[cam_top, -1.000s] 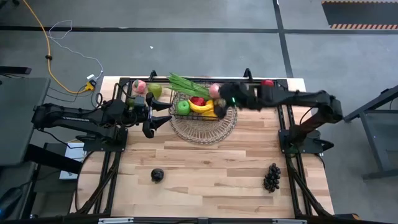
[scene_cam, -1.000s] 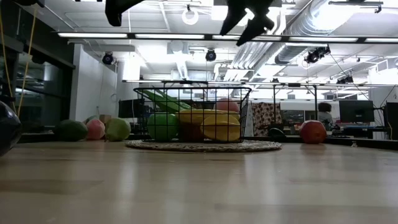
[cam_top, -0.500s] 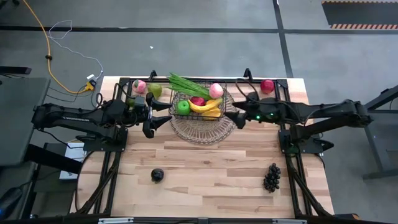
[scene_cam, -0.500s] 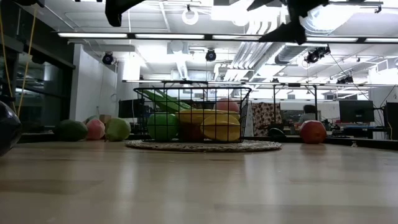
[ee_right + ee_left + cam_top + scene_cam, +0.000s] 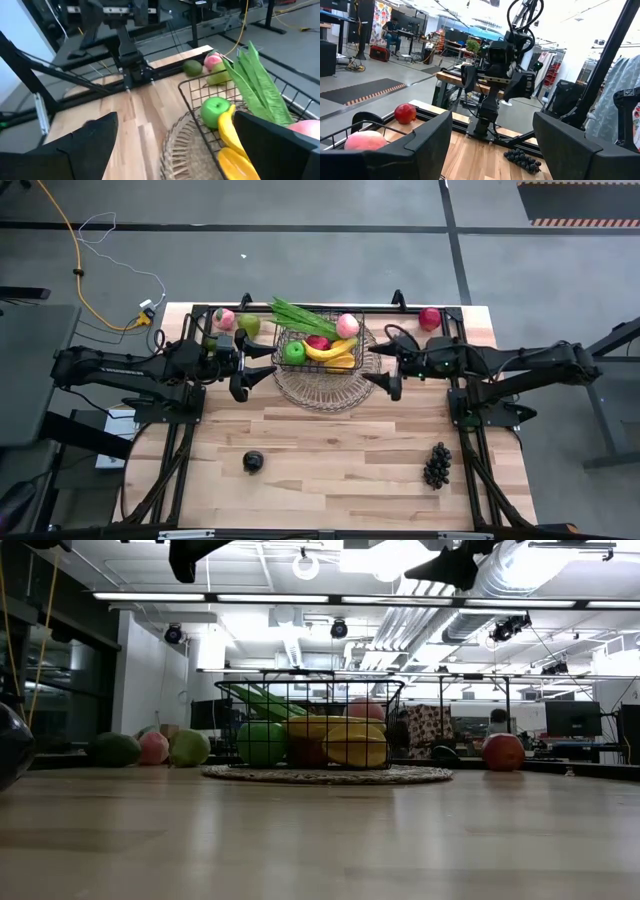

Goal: Build produce basket
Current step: Put the plum into the black wire basket

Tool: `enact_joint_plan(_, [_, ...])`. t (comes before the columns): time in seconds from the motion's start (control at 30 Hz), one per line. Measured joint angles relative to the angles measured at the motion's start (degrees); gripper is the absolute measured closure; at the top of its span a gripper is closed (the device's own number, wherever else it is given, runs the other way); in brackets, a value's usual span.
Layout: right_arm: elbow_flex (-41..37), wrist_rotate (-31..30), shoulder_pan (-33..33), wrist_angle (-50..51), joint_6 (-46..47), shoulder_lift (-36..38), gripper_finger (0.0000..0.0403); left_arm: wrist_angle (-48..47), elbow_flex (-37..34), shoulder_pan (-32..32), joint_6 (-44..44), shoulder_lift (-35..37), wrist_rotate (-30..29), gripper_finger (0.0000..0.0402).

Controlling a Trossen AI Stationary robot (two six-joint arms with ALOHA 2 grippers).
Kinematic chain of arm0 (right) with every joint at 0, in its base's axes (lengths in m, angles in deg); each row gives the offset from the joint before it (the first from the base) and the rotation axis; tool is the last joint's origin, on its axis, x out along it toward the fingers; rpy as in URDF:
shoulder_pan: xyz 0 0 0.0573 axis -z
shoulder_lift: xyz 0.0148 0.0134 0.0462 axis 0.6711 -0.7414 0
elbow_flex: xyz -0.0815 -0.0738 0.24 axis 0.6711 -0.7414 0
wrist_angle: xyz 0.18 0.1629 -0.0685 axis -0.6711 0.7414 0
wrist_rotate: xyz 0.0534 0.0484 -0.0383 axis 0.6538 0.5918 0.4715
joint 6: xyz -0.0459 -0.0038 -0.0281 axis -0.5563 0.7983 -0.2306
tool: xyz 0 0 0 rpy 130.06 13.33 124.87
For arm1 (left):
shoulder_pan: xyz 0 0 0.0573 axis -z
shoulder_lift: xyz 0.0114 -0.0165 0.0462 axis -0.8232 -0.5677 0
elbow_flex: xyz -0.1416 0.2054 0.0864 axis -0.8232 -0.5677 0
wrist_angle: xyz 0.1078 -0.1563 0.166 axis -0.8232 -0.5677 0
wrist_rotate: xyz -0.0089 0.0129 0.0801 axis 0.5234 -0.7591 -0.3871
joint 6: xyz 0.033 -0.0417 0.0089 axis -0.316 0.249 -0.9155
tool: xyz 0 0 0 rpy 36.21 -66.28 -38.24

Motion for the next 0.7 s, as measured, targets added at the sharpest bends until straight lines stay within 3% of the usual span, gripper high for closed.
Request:
enact_joint_plan(0.53, [0.0, 0.0, 0.0, 0.1, -2.6, 0.0, 0.0016, 0.0, 0.0, 0.0, -4.2, 0.0, 0.6, 0.0135])
enact_joint_plan(0.7, [0.0, 0.0, 0.0, 0.1, -3.0, 0.0, 0.0033, 0.0, 0.0, 0.0, -4.5, 0.0, 0.6, 0.0135])
